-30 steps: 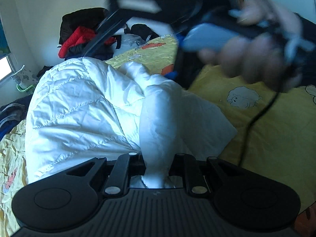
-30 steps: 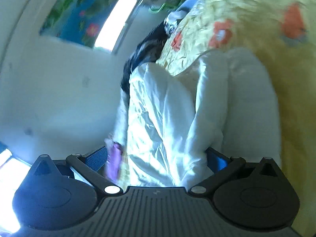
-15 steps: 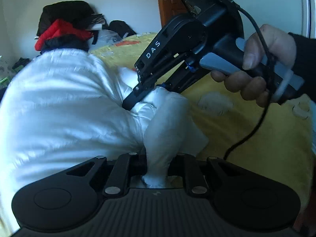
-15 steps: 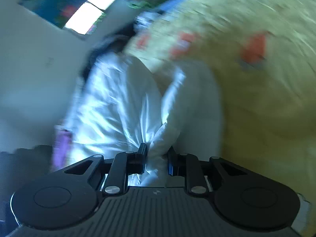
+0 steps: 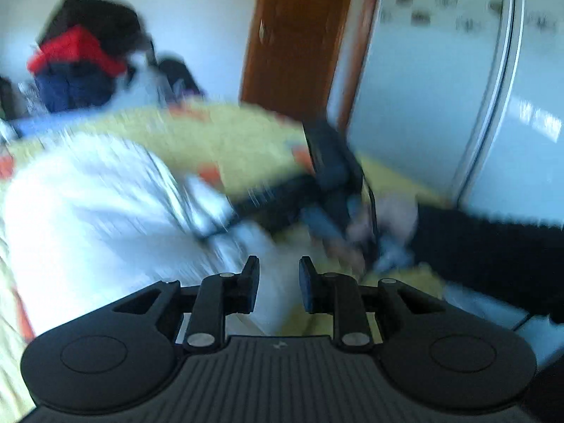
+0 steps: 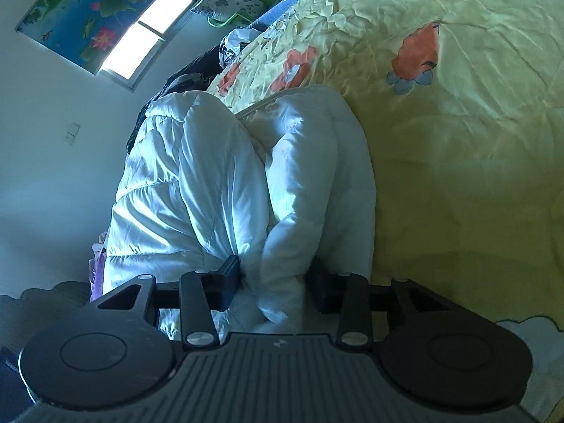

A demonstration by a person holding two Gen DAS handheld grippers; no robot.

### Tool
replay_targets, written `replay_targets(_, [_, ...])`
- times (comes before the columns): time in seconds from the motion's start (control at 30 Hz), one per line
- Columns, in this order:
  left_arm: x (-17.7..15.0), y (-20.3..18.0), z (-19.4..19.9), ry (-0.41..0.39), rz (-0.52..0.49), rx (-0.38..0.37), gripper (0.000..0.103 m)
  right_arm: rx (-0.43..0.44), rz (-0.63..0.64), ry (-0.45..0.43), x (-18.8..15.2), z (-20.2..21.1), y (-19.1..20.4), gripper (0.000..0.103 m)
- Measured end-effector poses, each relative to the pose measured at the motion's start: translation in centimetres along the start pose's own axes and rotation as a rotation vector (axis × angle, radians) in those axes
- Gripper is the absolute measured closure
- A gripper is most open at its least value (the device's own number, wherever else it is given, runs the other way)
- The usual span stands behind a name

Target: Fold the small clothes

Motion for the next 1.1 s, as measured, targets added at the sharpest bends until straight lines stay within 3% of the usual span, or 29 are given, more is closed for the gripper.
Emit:
replay_targets(0.03, [1.2,1.6,0.8,-0.056,-0.010,0.058,0.070,0.006,-0.009,-0.001,0.1,-0.1,-0.1,0.057])
replay_targets(0.07, [2.1,3.6,1.2,-0.100,-0.010,0.136,0.053,0.013,-0.018,-0.002,0.1,0.0,-0.2,0.056])
replay_targets(0.13, [3.1,8.3,0.9,-0.146,0.036,0.288,0.035,0.025,-0.038,-0.006,0.0,0.1,-0.4,0.055])
replay_targets(0.23, [2.1,13.8,-2.2,-0.106,0.075,0.432,0.035,0.047,-0.095,-0.016,0.0,0.5,-0.6,0.051])
replay_targets(0.3, [0.2,15.0,-5.1,-0.021,0.069,0.450,0.036,0.048,-0.133,-0.022,0.2,1.1,-0.5,0.045])
replay_targets(0.37, [-1.0,14.4,-6.6,-0.003,0.014,0.481,0.036,0.021,-0.149,-0.045,0.9,2.2,-0.3,0.035])
replay_targets(0.43, [-1.5,13.4,-7.3,0.007,-0.019,0.470,0.036,-0.014,-0.120,-0.140,2.6,4.5,0.6,0.038])
replay_targets(0.53, [-1.5,12.9,-8.8,0.033,-0.034,0.441,0.036,-0.049,0.027,-0.316,5.7,8.0,4.9,0.037])
replay_targets(0.6, [-1.2,12.8,-10.4,0.050,-0.050,0.433,0.036,0.012,0.126,-0.377,7.2,8.8,9.6,0.032])
replay_targets(0.67, [-2.0,13.0,-10.5,0.064,-0.062,0.431,0.036,0.087,0.197,-0.374,7.9,7.6,13.8,0.005])
replay_targets(0.7, [-2.0,12.6,-10.5,0.068,-0.066,0.431,0.036,0.119,0.226,-0.361,8.1,6.3,15.5,0.000])
replay_targets(0.8, [-2.3,12.0,-10.6,0.080,-0.063,0.433,0.036,0.105,0.269,-0.258,8.0,0.5,16.8,0.005])
replay_targets(0.9, [-2.3,12.3,-10.7,0.087,-0.052,0.424,0.035,-0.022,0.253,-0.155,7.9,-5.2,13.9,0.016])
replay_targets(1.0, [-2.3,12.5,-10.9,0.089,-0.038,0.412,0.035,-0.118,0.236,-0.148,8.2,-7.6,10.2,0.031])
replay_targets(1.03, [-2.3,12.6,-11.0,0.091,-0.030,0.406,0.035,-0.119,0.213,-0.150,8.3,-8.0,9.2,0.037])
replay_targets(1.1, [-2.3,12.7,-11.4,0.089,-0.014,0.395,0.036,-0.099,0.180,-0.158,8.3,-8.4,7.9,0.039])
Point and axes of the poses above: each gripper's, at about its wrist camera, not at the fingertips, and z roughly against the way its jaws point, y to its left, x to its top, the point moved 10 cm from there along -z, roughly the way its jaws point, and after that the axes turned 1 degree about -x, right-handed, at the moved point
